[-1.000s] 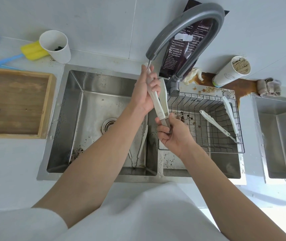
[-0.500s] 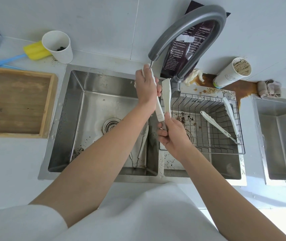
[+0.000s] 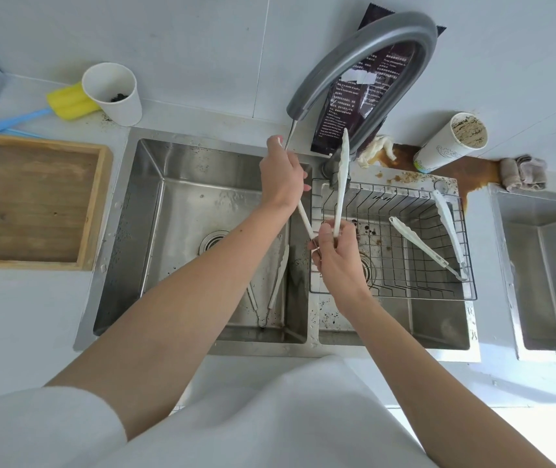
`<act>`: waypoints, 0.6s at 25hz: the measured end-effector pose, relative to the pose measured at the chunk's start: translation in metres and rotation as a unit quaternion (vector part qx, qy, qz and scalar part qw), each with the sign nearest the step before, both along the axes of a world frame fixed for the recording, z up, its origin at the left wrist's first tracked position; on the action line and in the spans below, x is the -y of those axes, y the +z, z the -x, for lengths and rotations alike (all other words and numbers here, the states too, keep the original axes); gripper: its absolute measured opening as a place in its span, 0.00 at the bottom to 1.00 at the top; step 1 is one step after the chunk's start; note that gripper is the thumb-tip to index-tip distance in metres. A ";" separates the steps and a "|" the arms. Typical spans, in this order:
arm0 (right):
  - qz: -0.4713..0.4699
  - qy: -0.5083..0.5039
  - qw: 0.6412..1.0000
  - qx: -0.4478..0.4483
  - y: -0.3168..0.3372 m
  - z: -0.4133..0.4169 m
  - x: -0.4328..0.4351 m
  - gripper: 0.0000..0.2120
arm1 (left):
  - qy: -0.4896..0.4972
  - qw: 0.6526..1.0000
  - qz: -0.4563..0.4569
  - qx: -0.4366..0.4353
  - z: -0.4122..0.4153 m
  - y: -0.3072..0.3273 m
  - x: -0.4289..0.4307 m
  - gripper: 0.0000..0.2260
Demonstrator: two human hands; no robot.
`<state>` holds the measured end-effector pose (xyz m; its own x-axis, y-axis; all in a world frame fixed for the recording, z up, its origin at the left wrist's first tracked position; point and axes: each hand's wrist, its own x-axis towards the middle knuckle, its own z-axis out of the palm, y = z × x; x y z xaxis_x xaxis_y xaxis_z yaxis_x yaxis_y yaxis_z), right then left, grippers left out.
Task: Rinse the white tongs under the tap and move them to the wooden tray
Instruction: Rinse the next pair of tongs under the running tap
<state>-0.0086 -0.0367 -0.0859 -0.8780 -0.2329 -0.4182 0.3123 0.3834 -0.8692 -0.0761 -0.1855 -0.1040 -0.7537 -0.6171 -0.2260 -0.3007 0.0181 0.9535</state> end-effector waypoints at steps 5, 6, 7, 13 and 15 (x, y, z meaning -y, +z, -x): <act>-0.045 0.103 0.987 -0.113 0.001 -0.004 -0.006 0.08 | 0.016 0.994 -0.094 0.057 0.004 -0.001 0.008 0.05; -0.054 0.117 0.984 -0.127 0.002 -0.005 -0.006 0.07 | 0.034 0.989 -0.128 0.069 0.005 0.000 0.010 0.06; -0.060 0.130 0.980 -0.136 0.004 -0.006 -0.006 0.07 | 0.045 0.986 -0.140 0.078 0.006 0.000 0.010 0.07; -0.074 0.162 0.971 -0.159 0.007 -0.017 0.007 0.13 | 0.045 0.997 0.014 0.067 0.010 -0.002 0.005 0.14; -0.072 0.123 0.981 -0.131 0.006 -0.011 0.005 0.12 | 0.065 0.996 -0.042 0.044 0.011 0.001 0.000 0.09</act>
<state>0.0024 -0.0418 -0.0803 -0.8843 -0.4065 -0.2298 -0.0325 0.5444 -0.8382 -0.0873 -0.1852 -0.1033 -0.6442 -0.6838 -0.3427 -0.3783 -0.1045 0.9198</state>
